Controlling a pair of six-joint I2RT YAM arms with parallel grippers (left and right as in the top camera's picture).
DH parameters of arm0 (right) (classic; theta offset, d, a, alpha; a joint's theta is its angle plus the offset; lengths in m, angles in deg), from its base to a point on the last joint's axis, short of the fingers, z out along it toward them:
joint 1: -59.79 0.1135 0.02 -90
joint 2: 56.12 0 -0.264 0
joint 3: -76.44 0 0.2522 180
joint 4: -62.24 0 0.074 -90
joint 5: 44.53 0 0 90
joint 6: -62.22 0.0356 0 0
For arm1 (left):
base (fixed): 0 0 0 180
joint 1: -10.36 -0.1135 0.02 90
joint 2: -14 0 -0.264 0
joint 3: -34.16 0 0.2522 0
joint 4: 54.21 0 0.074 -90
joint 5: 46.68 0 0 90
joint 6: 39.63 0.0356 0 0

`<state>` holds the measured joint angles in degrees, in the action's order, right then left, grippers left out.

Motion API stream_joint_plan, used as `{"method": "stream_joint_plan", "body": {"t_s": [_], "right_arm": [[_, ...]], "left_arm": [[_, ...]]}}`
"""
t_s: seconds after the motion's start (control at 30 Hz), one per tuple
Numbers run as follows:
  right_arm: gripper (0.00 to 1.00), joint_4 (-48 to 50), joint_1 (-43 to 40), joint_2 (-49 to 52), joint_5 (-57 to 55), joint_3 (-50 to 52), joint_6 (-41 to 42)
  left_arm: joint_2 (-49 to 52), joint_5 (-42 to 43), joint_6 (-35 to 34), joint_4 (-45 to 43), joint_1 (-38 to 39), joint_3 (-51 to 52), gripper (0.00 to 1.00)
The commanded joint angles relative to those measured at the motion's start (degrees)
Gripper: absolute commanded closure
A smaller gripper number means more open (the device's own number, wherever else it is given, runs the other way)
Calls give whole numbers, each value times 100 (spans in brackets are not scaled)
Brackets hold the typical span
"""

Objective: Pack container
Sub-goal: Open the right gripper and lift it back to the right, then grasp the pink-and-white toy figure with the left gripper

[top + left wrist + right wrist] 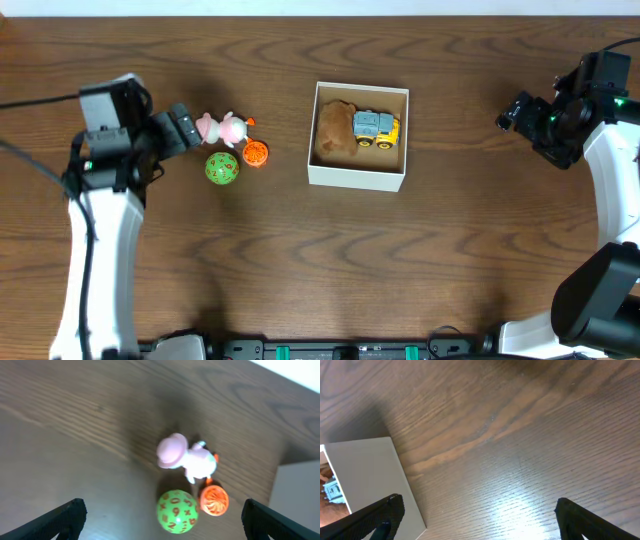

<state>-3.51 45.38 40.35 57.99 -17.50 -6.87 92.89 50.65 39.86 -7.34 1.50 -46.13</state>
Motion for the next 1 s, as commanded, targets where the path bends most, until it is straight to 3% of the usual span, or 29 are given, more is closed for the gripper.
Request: {"method": "stream_joint_plan", "body": {"t_s": [0.0,0.37,0.97], "right_arm": [[1,9,-15,-120,74,-68,114],[1,-177,-15,-120,-81,-63,107],[1,-310,-15,-120,-337,-61,111]], "left_arm": [[754,774,315,28,-17,-369,1],[3051,931,1394,675,-24,-2173,5],[4297,1032,1423,623,-131,-2234,21]]}}
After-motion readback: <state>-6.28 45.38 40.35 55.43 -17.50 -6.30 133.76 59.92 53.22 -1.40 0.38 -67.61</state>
